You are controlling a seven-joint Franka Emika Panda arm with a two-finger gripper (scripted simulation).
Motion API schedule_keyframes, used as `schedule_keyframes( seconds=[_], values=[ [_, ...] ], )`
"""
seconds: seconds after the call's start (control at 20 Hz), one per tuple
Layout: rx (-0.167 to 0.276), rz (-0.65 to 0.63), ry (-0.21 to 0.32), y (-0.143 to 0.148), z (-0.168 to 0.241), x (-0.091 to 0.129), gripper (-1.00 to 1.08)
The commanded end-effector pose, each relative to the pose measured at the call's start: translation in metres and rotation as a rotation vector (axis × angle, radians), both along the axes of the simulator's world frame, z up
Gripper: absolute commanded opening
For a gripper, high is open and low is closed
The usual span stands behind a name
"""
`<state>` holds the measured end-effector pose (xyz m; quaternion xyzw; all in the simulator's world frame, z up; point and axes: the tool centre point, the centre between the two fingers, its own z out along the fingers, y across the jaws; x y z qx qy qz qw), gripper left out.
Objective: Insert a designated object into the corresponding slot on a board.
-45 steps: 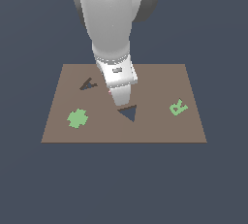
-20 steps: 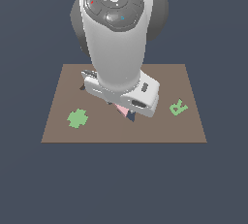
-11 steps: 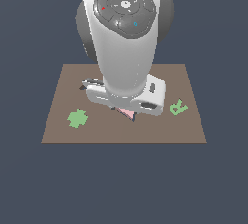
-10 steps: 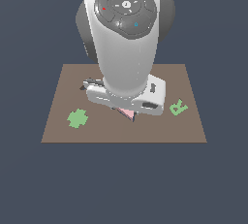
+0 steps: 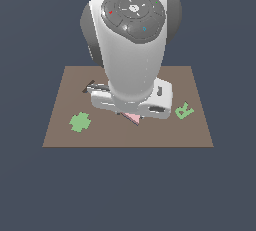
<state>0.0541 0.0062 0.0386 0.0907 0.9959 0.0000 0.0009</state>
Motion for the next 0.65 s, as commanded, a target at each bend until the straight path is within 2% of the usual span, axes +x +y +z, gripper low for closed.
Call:
schedule_keyframes(
  seconds=[0.0, 0.1, 0.15, 0.6],
  values=[
    [0.0, 0.002, 0.001, 0.0003, -0.0057, -0.0002, -1.0],
    [0.0, 0.003, 0.001, 0.0002, -0.0078, -0.0002, -1.0],
    [0.0, 0.003, 0.001, 0.0002, -0.0078, -0.0002, 1.0],
    [0.0, 0.003, 0.001, 0.0002, -0.0078, -0.0002, 1.0]
  ],
)
